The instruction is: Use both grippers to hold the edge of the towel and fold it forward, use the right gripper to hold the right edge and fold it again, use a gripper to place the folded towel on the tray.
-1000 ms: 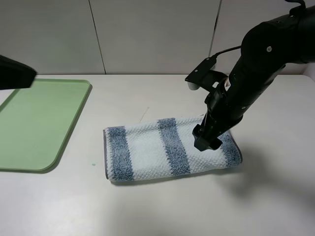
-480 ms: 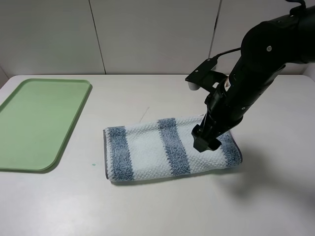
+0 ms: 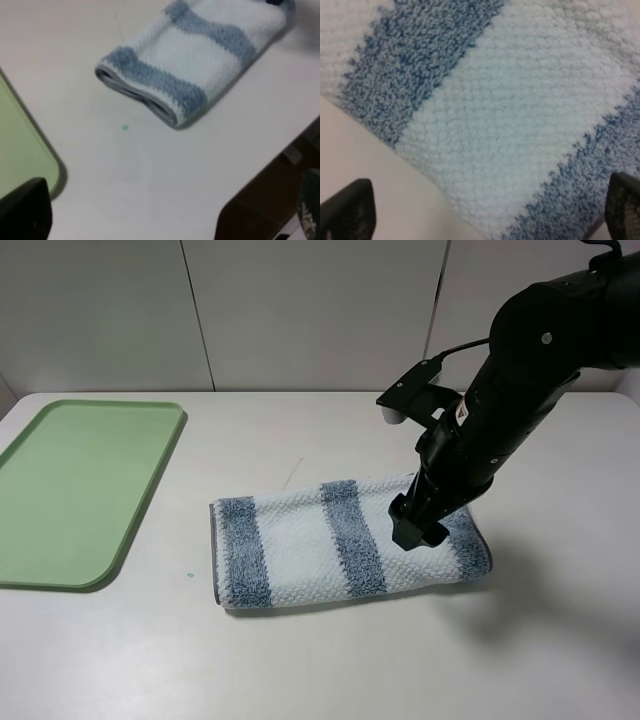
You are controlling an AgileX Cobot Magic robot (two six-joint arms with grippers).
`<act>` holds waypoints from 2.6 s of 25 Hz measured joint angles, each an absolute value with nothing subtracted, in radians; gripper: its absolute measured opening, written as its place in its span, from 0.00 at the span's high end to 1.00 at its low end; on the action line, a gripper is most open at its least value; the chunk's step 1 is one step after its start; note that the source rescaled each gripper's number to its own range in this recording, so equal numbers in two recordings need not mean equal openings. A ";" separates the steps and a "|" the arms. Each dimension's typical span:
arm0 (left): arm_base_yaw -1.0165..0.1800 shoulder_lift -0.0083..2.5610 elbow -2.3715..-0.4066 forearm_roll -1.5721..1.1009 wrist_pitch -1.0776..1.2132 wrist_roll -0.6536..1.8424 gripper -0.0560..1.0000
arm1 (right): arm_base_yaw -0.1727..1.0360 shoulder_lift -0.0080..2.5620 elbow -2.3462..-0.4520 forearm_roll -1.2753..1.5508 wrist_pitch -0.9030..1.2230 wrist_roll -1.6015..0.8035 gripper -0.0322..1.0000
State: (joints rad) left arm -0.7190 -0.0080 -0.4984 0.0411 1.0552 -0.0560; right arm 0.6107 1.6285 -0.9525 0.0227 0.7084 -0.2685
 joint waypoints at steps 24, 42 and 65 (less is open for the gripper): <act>-0.283 -0.008 -0.497 0.035 1.054 -0.048 0.03 | 0.611 1.629 -0.952 0.078 0.712 -0.025 0.00; -0.011 -0.008 -0.497 0.035 1.053 -0.047 0.03 | 0.595 1.629 -0.952 0.000 0.679 0.197 0.00; -0.010 -0.008 -0.497 0.036 1.053 -0.046 0.03 | 0.273 1.794 -0.952 0.018 0.591 0.183 0.00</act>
State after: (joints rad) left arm -0.0104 -0.0080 -0.4971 0.0357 1.0532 -0.0458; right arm 0.2732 1.7941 -0.9525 0.0175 0.5913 0.1833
